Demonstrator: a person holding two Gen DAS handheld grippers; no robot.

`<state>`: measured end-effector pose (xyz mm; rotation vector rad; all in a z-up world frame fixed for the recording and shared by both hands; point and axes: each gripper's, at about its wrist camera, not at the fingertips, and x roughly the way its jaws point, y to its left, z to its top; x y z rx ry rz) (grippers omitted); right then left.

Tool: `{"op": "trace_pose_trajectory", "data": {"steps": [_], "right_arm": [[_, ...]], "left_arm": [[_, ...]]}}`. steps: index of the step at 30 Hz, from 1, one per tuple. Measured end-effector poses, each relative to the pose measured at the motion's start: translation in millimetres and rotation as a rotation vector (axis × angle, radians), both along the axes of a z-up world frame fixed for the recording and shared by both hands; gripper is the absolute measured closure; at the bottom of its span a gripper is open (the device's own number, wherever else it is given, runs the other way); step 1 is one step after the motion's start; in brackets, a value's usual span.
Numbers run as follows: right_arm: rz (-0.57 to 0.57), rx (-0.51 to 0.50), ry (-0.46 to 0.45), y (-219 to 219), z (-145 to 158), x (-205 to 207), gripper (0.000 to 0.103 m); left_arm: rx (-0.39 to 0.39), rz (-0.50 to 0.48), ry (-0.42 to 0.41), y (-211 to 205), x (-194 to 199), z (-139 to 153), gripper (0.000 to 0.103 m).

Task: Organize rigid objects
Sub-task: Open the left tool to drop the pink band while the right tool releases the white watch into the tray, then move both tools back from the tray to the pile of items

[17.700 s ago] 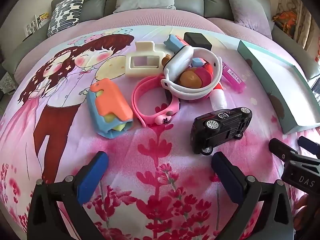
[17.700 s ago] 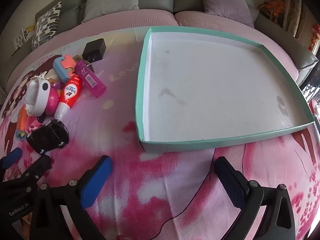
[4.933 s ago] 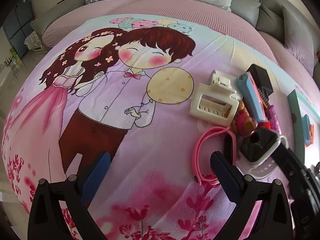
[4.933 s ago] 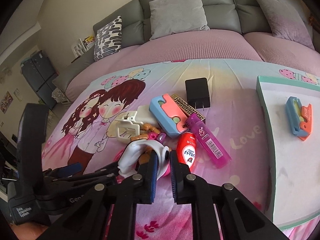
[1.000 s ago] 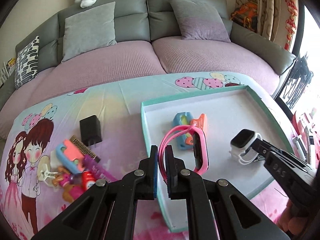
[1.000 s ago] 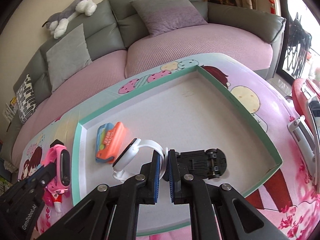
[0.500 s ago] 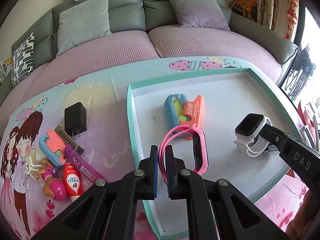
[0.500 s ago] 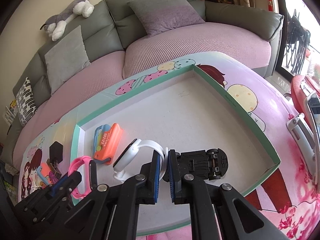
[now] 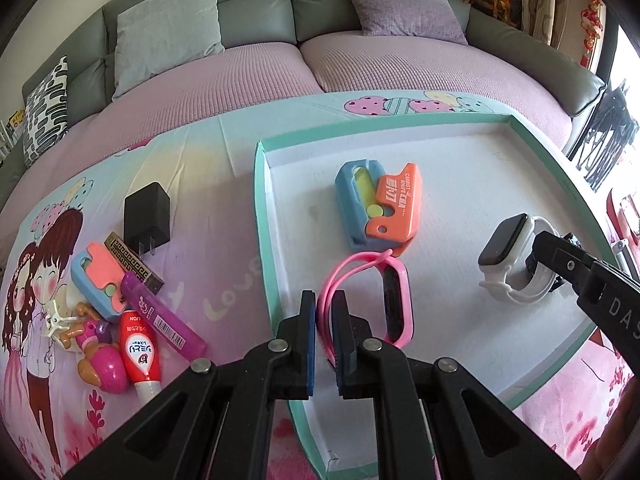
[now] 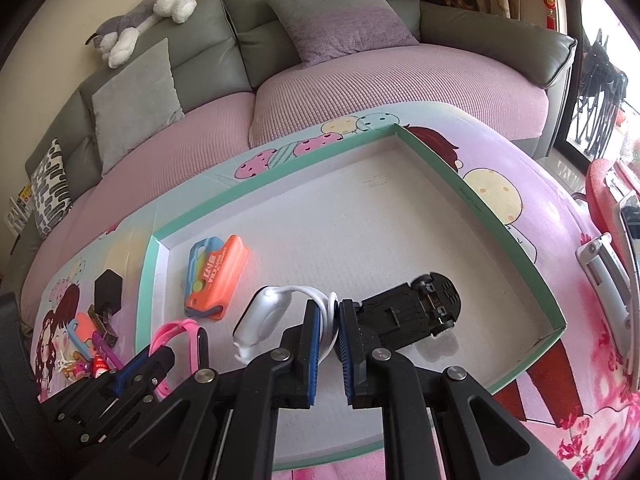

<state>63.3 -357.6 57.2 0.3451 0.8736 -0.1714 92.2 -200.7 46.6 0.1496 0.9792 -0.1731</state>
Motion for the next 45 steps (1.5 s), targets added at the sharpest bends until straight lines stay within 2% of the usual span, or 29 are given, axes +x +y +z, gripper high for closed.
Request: {"op": "trace_pose_trajectory", "data": {"steps": [4,6,8,12,17,20,23,24,26,27,28,30,32,34,40,44,45], "right_arm": [[-0.006,0.001,-0.011,-0.3,3.8,-1.6,0.089],[-0.012,0.005,-0.006,-0.7,4.0,-1.8,0.083],[-0.01,0.006,-0.015,0.1,6.5,-2.8,0.082],[0.0,-0.007,-0.048,3.5,17.3,-7.0,0.082],[0.007,-0.018,-0.079,6.3,26.9,-10.7,0.082],[0.013,-0.027,-0.067,8.8,25.0,-8.9,0.082],[0.014,-0.032,-0.054,10.1,22.0,-7.0,0.082],[0.014,-0.035,-0.051,10.5,21.4,-6.5,0.079],[0.013,-0.041,-0.046,11.4,20.1,-5.6,0.066],[0.014,-0.046,-0.045,12.3,19.6,-5.4,0.054],[0.015,-0.054,-0.047,13.4,19.5,-5.2,0.047],[0.021,-0.068,-0.047,15.5,19.1,-4.1,0.045],[0.026,-0.076,-0.042,17.1,17.3,-2.8,0.038],[0.025,-0.081,-0.035,17.5,15.2,-1.9,0.029],[0.021,-0.087,-0.025,17.3,11.3,-0.9,0.015],[0.035,-0.094,-0.019,21.2,9.2,0.8,0.012],[0.037,-0.1,-0.018,22.1,9.1,0.9,0.008]], "left_arm": [[-0.006,0.006,-0.011,2.2,-1.2,5.6,0.091],[-0.009,0.012,-0.013,4.4,-1.9,8.0,0.075],[-0.03,0.01,-0.017,6.4,-2.8,11.8,0.072],[-0.009,0.022,-0.061,9.4,-7.2,25.5,0.06],[-0.028,0.056,-0.113,23.1,-10.8,42.3,0.056],[-0.028,0.094,-0.133,35.0,-9.6,47.7,0.051],[-0.018,0.137,-0.142,45.9,-7.0,47.9,0.034],[-0.016,0.156,-0.144,50.8,-5.8,47.5,0.031],[-0.021,0.185,-0.14,57.8,-4.1,45.5,0.03],[-0.025,0.2,-0.136,61.3,-3.1,44.4,0.027],[-0.03,0.215,-0.133,64.4,-2.6,43.1,0.025],[-0.038,0.244,-0.129,70.2,-1.4,40.7,0.017],[-0.045,0.276,-0.127,76.3,-0.3,38.3,0.012],[-0.052,0.305,-0.127,81.9,0.1,37.0,0.012],[-0.072,0.376,-0.11,96.8,2.9,31.6,0.011],[-0.072,0.398,-0.108,101.2,3.4,29.4,0.003],[-0.072,0.401,-0.11,101.7,3.4,29.7,0.003]]}}
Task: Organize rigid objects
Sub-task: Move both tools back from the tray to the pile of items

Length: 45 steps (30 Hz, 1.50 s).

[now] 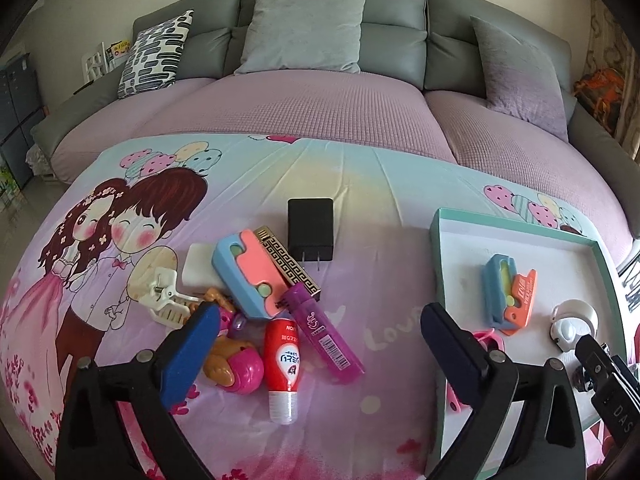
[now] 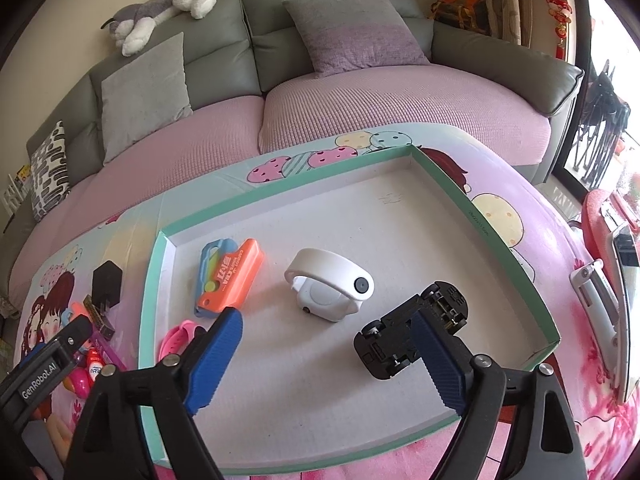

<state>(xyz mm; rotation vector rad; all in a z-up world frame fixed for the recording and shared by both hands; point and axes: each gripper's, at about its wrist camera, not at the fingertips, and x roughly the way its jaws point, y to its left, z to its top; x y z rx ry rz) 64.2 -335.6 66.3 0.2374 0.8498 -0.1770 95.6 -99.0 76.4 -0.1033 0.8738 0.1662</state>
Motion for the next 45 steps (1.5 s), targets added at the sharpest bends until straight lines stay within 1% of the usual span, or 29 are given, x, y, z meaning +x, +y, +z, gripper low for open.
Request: {"op": "trace_pose_trajectory", "data": {"steps": [1,2,11,19,23,27,29,31,33,37,42,45], "right_arm": [[0.001,-0.005,-0.001,0.7,0.0,0.1,0.003],[0.003,-0.01,-0.003,1.4,0.2,0.0,0.002],[0.016,-0.039,0.005,7.9,-2.3,2.4,0.0],[0.026,-0.048,-0.017,16.3,-0.6,2.8,0.0],[0.077,-0.029,-0.068,32.8,2.3,4.5,0.0],[0.143,-0.004,-0.106,52.3,7.5,4.4,0.0],[0.166,0.03,-0.11,58.5,7.5,5.8,0.0],[0.18,0.056,-0.12,65.1,5.5,5.9,0.0],[0.182,0.046,-0.13,74.1,5.3,4.5,0.0],[0.227,0.036,-0.109,92.3,3.2,7.5,0.0],[0.315,0.092,-0.107,119.2,-3.5,9.8,0.0],[0.369,0.055,-0.117,140.7,-2.4,8.2,0.0]], "left_arm": [[0.0,0.003,-0.001,0.7,0.2,0.1,0.003],[-0.001,0.004,-0.001,1.7,0.1,0.0,0.003],[-0.002,0.035,0.006,11.8,-0.5,-1.1,0.003],[-0.021,0.078,0.0,31.4,-2.9,2.2,0.003],[-0.027,0.111,-0.011,47.6,-5.6,6.0,0.003],[-0.048,0.155,-0.016,69.9,-9.0,7.1,0.003],[-0.054,0.186,-0.02,83.4,-11.7,7.6,0.003],[-0.043,0.213,-0.021,94.6,-14.4,8.0,0.003],[-0.045,0.245,-0.033,107.5,-18.2,9.2,0.003],[-0.065,0.286,-0.068,128.1,-26.2,12.7,0.003],[-0.032,0.3,-0.059,143.7,-31.0,13.0,0.003],[-0.004,0.305,-0.041,153.3,-33.8,12.1,0.003]]}}
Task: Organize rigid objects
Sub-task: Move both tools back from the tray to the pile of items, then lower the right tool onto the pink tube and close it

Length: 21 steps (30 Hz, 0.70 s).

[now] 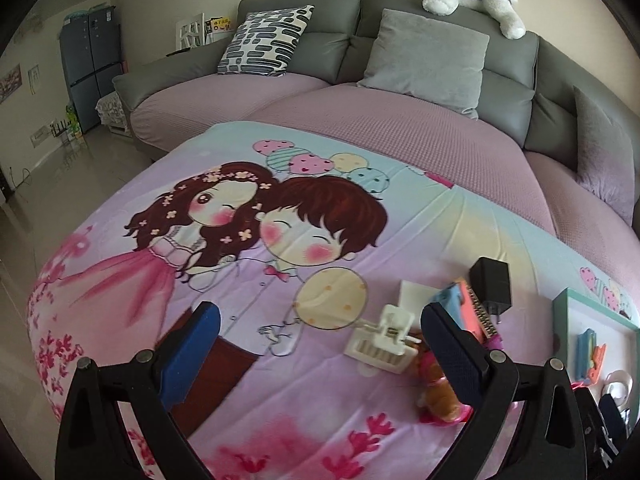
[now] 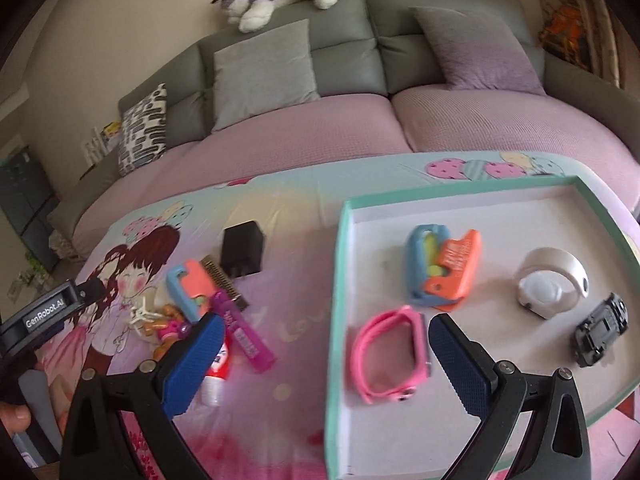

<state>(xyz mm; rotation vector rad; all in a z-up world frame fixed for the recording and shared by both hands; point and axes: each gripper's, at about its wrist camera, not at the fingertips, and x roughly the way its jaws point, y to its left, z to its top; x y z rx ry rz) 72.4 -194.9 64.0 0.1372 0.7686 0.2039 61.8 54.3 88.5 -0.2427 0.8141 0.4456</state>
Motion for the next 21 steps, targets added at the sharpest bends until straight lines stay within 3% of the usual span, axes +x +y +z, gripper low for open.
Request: {"op": "trace_pose_trajectory", "data": {"steps": [6,15,21], "right_arm": [[0.104,-0.039,-0.004,37.1,-2.1,-2.3,0.0],[0.163,-0.039,0.015,63.3,-12.8,0.3,0.0],[0.16,-0.064,-0.01,68.8,-12.2,6.8,0.013]], "left_arm": [[-0.002,-0.015,0.055,13.2,-2.4,-7.2,0.003],[-0.065,-0.043,0.097,19.0,-0.7,-19.0,0.003],[-0.15,-0.085,0.072,15.7,1.7,-18.0,0.003]]}}
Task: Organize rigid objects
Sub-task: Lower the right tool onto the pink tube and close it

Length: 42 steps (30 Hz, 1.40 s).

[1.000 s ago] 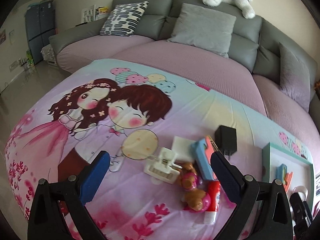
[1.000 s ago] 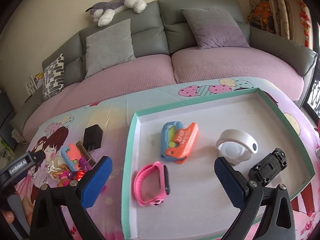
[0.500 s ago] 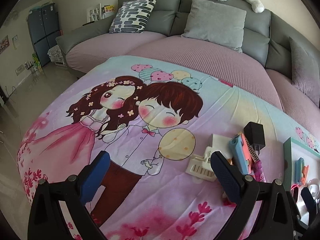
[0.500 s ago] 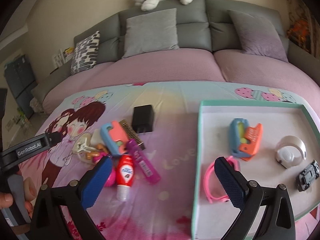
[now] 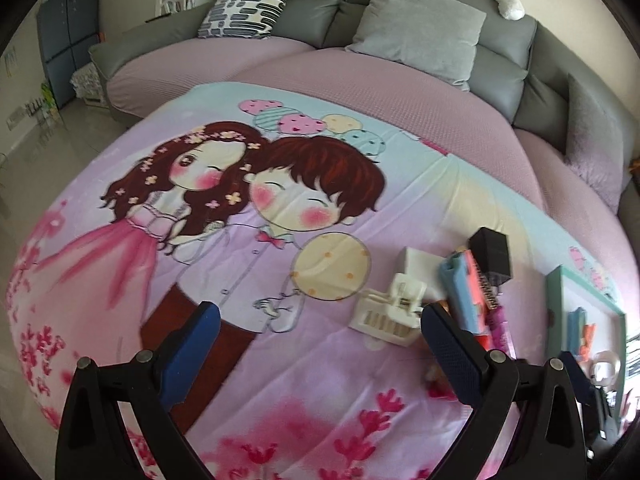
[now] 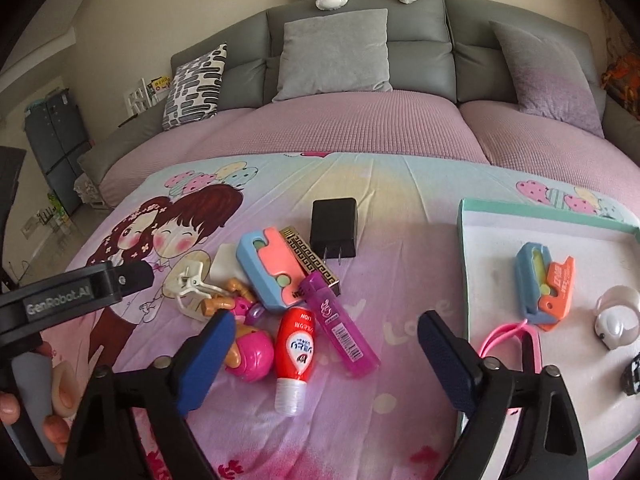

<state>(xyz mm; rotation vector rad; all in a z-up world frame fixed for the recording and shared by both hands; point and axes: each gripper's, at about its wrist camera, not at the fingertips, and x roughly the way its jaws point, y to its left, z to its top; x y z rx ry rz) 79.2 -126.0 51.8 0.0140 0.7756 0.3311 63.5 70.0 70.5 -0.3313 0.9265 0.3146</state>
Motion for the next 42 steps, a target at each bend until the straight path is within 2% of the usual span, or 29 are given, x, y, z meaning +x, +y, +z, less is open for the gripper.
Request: {"op": "trace_pose_trajectory", "data": {"steps": [4,9,12,23,25,30,34,42], "right_arm": [[-0.006,0.017,0.036,-3.0,-9.0,8.6,0.029],[-0.014,0.011,0.078,-3.6,-21.0,15.7,0.034],[-0.018,0.03,0.11,-5.9,-28.0,19.8,0.041],[-0.032,0.004,0.087,-4.8,-29.6,23.9,0.046],[-0.024,0.003,0.074,-3.8,-26.8,22.5,0.05],[0.018,-0.014,0.039,5.1,-19.8,17.4,0.05],[0.007,-0.034,0.069,6.5,-28.1,20.7,0.062],[0.013,-0.024,0.136,4.4,-37.4,24.1,0.072]], "left_arm": [[-0.019,-0.027,0.005,-4.8,3.4,-2.4,0.003],[-0.021,-0.037,0.021,-5.9,5.3,-6.0,0.003],[-0.02,-0.038,0.021,-6.5,5.4,-5.6,0.003],[-0.035,-0.078,0.012,-20.4,8.8,-3.1,0.003],[-0.032,-0.081,0.012,-21.7,8.8,-2.4,0.003],[-0.034,-0.079,0.013,-21.2,8.5,-2.3,0.003],[-0.04,-0.079,0.014,-20.5,8.5,-2.7,0.003],[-0.07,-0.114,0.016,-26.6,10.9,-3.5,0.003]]}}
